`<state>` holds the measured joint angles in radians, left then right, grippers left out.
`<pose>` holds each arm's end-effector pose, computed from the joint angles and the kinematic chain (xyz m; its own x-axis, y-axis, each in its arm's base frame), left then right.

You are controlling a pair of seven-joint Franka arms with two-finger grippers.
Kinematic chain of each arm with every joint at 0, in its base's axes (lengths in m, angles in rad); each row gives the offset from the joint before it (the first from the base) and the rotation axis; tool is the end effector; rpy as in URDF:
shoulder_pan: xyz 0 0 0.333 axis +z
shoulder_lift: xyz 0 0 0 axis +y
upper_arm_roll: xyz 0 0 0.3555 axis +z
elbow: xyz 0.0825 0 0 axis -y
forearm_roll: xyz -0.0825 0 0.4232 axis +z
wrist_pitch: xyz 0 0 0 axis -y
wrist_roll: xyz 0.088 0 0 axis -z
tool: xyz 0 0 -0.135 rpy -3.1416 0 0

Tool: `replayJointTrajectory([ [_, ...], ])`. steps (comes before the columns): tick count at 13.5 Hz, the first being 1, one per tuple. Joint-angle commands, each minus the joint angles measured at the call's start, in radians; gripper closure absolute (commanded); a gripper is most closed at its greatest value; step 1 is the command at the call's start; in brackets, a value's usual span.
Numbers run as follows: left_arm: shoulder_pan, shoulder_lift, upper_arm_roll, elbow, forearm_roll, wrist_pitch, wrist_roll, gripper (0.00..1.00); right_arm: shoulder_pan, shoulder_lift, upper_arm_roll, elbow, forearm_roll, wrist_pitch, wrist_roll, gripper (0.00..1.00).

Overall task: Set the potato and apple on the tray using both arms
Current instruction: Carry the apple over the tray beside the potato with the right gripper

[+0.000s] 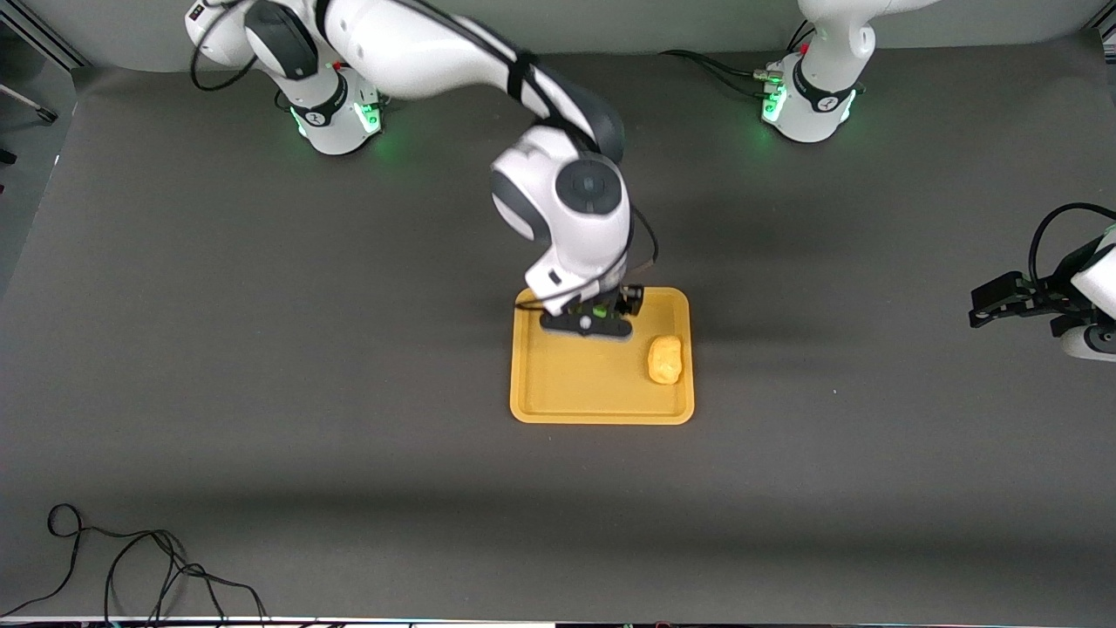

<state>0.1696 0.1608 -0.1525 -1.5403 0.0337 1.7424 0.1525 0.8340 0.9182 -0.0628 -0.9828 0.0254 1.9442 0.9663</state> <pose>0.6615 0.0223 0.5674 0.9896 -0.1377 0.0413 -0.1372 -0.9904 -0.0155 0.5968 0.6100 0.2939 0.9830 -0.1775 0.0465 -0.1766 -0.9840 -0.0219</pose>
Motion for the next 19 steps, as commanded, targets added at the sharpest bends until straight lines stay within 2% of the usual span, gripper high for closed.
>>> replayJointTrajectory([
  [1,0.001,0.009,-0.004,0.026,0.023,-0.024,-0.017,0.00,-0.001,0.125,-0.006,0.065,-0.042,0.079,0.011,0.40],
  [6,-0.012,0.020,-0.006,0.028,0.025,-0.047,-0.053,0.00,0.013,0.195,-0.009,0.062,-0.055,0.165,0.011,0.40],
  [7,-0.013,0.020,-0.006,0.031,0.025,-0.047,-0.059,0.00,0.011,0.195,-0.012,0.061,-0.055,0.167,0.011,0.36],
  [8,-0.015,0.020,-0.007,0.031,0.025,-0.047,-0.059,0.00,0.008,0.195,-0.015,0.059,-0.055,0.176,0.011,0.00],
  [11,-0.015,0.026,-0.007,0.032,0.038,-0.050,-0.057,0.00,0.000,0.167,-0.017,0.062,-0.053,0.164,0.011,0.00],
  [13,-0.021,0.029,-0.010,0.032,0.055,-0.049,-0.059,0.00,0.000,0.110,-0.023,0.064,-0.051,0.098,0.011,0.00],
  [17,-0.018,0.029,-0.010,0.032,0.042,-0.050,-0.060,0.00,-0.047,-0.094,-0.022,0.064,-0.045,-0.129,-0.003,0.00],
  [19,-0.012,0.034,-0.010,0.032,0.040,-0.050,-0.056,0.00,-0.094,-0.198,-0.020,0.062,-0.044,-0.250,-0.093,0.00],
])
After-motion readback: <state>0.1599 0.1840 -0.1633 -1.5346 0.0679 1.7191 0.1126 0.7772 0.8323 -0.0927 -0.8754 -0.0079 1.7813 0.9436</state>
